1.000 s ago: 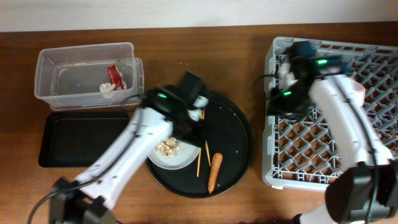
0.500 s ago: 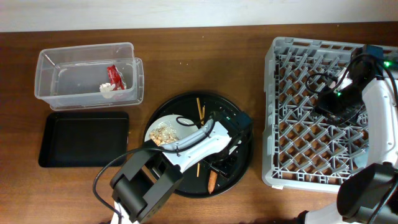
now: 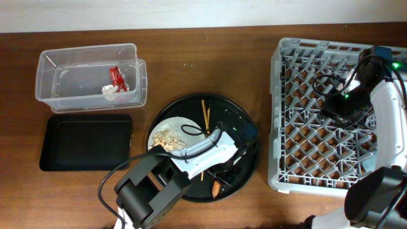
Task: Sort waste into correct bins and load items into the dishwasher rack
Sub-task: 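Grasp the carrot from the tray with the left gripper, then drop the carrot onto the black tray on the left, then grasp the white plate edge with the left gripper and lift it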
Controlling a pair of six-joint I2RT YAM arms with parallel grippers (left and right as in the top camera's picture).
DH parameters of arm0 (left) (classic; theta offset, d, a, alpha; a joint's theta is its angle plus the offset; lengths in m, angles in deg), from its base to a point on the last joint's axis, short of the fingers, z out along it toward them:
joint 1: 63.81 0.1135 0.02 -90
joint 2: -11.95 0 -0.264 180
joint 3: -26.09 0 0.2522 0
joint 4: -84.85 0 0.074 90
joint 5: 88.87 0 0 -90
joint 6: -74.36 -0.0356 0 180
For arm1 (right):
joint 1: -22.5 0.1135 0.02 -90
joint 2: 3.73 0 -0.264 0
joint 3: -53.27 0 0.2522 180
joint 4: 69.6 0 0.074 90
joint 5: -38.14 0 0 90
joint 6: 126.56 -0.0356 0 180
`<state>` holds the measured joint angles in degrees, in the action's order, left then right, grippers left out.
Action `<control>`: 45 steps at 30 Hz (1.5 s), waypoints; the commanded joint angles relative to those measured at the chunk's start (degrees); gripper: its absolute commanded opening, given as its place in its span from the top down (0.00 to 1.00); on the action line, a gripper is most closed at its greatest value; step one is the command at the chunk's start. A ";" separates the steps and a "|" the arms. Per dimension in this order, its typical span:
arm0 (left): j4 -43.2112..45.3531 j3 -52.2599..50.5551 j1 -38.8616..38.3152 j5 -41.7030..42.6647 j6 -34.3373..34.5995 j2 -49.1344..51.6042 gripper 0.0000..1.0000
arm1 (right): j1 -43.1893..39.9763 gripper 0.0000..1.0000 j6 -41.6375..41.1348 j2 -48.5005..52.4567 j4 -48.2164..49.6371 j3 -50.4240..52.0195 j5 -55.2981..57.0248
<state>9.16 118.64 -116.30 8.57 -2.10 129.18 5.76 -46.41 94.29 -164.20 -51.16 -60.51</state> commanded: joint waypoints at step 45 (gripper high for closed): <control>10.03 -4.55 75.28 -10.23 5.62 -24.39 0.39 | 0.26 0.52 2.58 -1.25 0.02 -1.05 0.13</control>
<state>20.70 109.13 -37.55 -3.56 6.43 109.33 5.76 -44.07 94.24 -164.09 -51.25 -60.51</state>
